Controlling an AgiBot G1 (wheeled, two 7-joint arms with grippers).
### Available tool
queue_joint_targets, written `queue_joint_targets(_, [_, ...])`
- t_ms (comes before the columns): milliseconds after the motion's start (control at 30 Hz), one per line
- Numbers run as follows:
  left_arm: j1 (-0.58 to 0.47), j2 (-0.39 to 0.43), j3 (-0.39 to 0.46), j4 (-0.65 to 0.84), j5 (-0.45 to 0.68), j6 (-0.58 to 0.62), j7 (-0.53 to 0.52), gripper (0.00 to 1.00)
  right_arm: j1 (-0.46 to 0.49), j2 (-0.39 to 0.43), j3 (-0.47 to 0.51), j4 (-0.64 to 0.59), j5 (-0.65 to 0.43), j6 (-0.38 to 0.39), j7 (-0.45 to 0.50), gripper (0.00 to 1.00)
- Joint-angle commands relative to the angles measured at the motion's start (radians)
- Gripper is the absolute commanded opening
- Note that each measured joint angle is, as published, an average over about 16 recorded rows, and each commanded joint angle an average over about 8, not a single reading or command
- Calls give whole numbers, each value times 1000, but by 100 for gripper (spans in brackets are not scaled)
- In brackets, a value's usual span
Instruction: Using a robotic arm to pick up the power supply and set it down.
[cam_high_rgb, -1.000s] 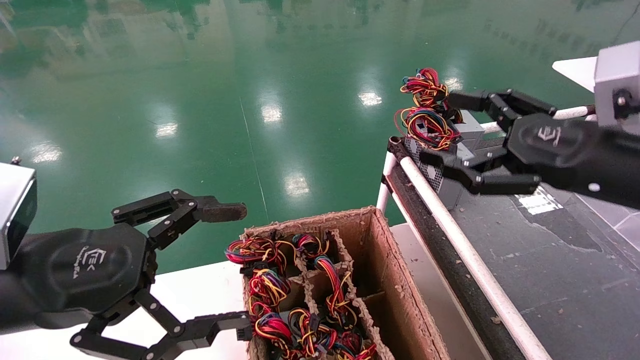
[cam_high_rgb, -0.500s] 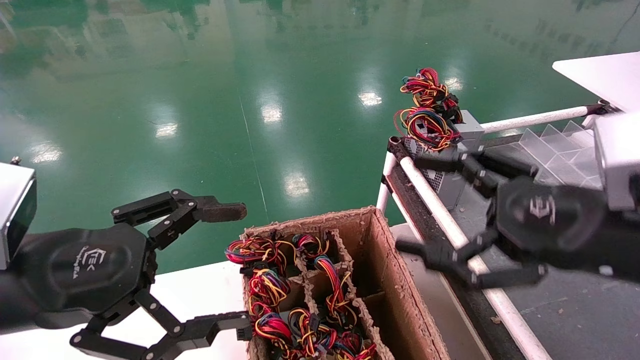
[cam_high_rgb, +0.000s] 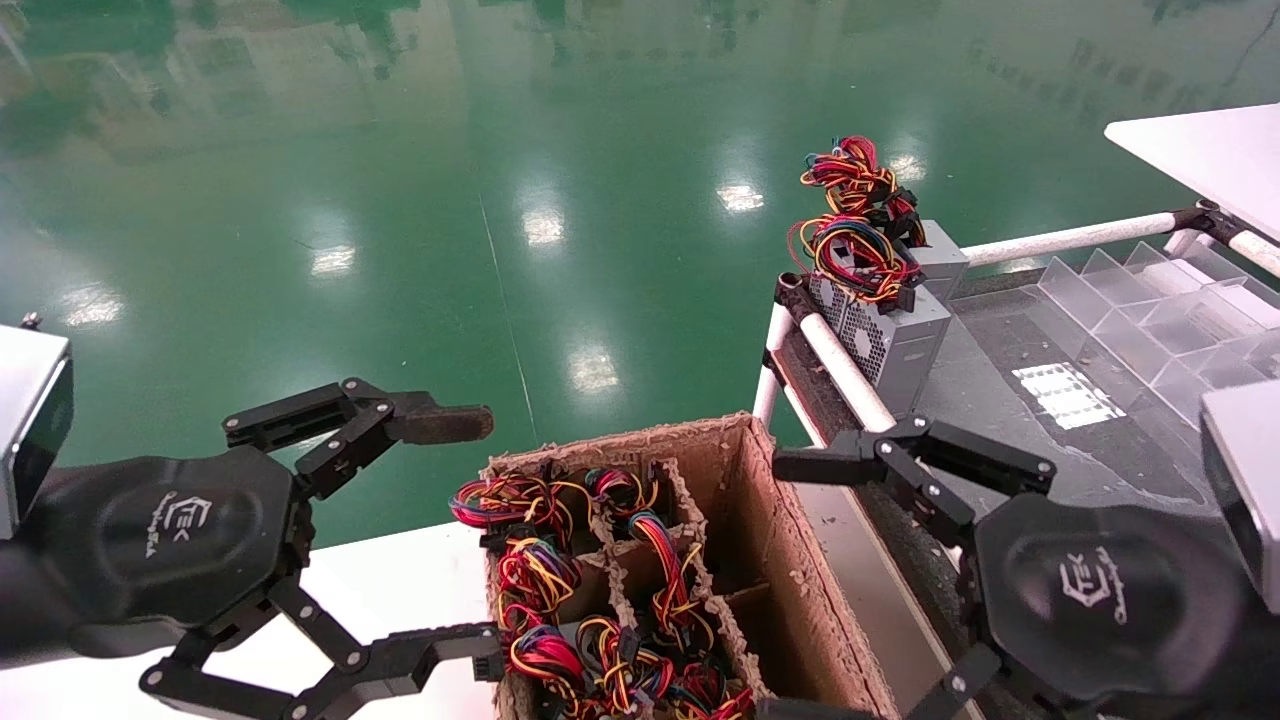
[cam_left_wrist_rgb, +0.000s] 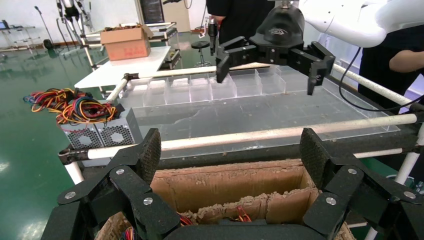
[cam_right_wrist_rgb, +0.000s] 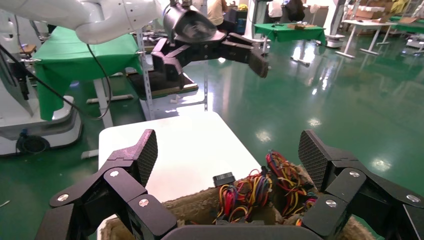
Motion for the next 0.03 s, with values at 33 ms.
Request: queue_joint_targets(33, [0, 0, 0, 0, 0, 0, 0, 100, -10, 4, 3, 14, 6, -2, 3, 100])
